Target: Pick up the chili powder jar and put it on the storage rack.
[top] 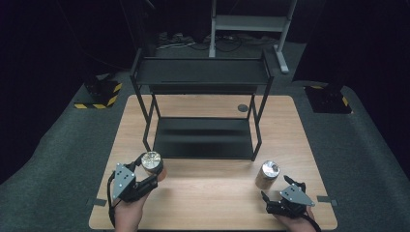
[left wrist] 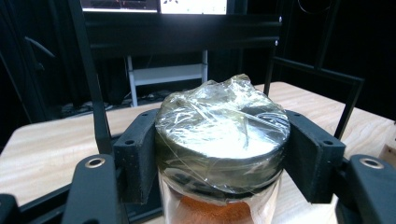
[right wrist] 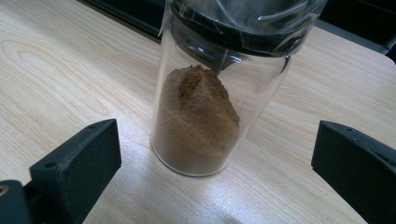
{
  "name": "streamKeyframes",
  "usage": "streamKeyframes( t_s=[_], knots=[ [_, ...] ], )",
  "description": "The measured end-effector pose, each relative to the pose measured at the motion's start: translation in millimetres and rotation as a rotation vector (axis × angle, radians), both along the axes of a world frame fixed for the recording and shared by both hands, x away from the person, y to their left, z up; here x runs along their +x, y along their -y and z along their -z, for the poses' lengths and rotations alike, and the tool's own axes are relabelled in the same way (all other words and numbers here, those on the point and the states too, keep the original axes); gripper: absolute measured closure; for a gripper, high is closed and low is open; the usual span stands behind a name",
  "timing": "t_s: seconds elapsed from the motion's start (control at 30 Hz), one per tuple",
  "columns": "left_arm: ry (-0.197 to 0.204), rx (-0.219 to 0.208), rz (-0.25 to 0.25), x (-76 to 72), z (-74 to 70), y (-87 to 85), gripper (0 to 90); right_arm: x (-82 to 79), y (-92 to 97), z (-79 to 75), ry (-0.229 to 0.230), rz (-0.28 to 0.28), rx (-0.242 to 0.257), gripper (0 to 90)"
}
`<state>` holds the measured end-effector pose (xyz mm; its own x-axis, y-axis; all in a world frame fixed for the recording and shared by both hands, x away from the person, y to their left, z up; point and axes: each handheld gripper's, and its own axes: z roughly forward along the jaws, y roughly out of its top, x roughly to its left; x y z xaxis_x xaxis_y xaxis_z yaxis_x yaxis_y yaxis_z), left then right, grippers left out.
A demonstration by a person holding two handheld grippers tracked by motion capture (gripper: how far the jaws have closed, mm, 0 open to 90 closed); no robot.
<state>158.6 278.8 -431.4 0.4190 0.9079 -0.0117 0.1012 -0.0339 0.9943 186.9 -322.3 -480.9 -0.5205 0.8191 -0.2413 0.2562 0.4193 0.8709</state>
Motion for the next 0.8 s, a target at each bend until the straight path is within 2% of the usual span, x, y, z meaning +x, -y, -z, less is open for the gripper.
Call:
streamKeyframes(
  t_s=[0.13,0.4,0.8],
  knots=[
    [0.015,0.007,0.002,2.6,-7.9,1.6,34.4,0.2,0.2,-0.1,-0.001,-0.001,0.000,0.4],
    [0.036,-0.011,0.006,10.0,-20.2,4.6,34.3,0.5,0.1,-0.2,-0.002,0.002,0.001,0.4],
    [0.072,-0.013,0.019,23.0,-40.4,13.0,34.3,1.0,-1.9,-1.3,-0.007,0.003,-0.013,0.4]
  ],
)
